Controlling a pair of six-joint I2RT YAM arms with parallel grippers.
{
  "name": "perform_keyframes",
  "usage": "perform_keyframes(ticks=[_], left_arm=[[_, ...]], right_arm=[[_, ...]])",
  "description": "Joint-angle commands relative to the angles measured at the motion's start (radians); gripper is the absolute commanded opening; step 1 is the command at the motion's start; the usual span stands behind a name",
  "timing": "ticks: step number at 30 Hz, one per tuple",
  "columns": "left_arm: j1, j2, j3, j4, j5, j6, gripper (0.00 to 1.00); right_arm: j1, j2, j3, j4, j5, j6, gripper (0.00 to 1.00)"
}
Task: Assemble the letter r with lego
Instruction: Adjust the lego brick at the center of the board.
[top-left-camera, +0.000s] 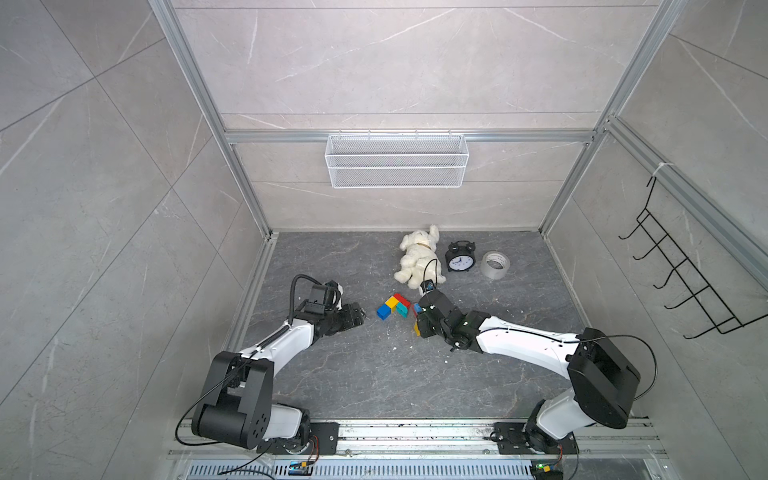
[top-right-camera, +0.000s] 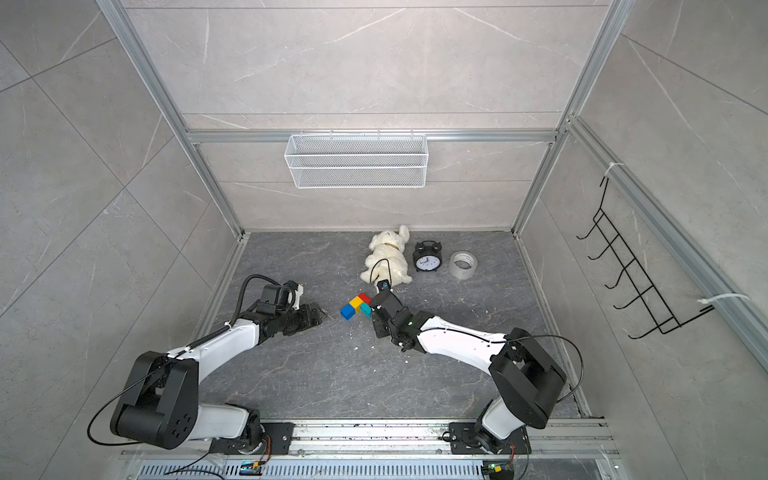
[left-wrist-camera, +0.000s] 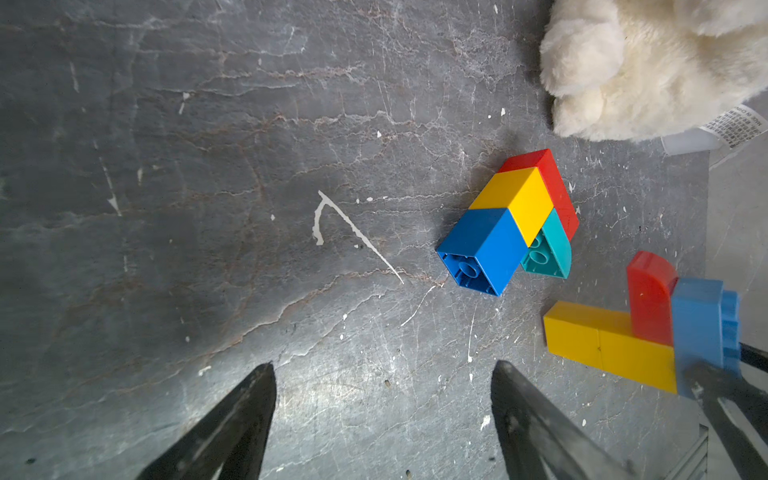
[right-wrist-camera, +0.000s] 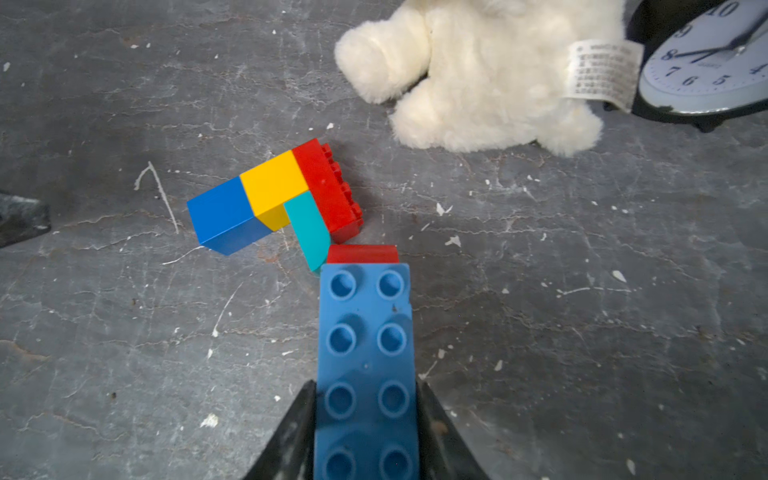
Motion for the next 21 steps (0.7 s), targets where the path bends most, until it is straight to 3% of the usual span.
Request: perform_keyframes(ticks=[1, 7, 14, 21], left_arm=[[-0.002, -0.010, 0.032, -0.007, 0.009, 0.010, 0.84], [-0.002, -0.002, 0.037, -0.012, 0.011, 0.007, 0.84], [-0.002, 0.002, 0.046, -0.023, 0.007, 0.010, 0.84], [-0.002, 0.003, 0.046, -0.024, 0.006, 0.009, 0.84]], right_arm=[[-0.040, 0.001, -0.030, -0.003, -0.078, -0.034, 0.40], [-0.089, 0.019, -0.033, 0.010, -0.127, -0.038, 0.54], [-0.135, 0.002, -0.019, -0.007, -0.152, -0.075, 0.58], [-0.184, -0.027, -0.036, -0.039, -0.099, -0.100, 0.63]])
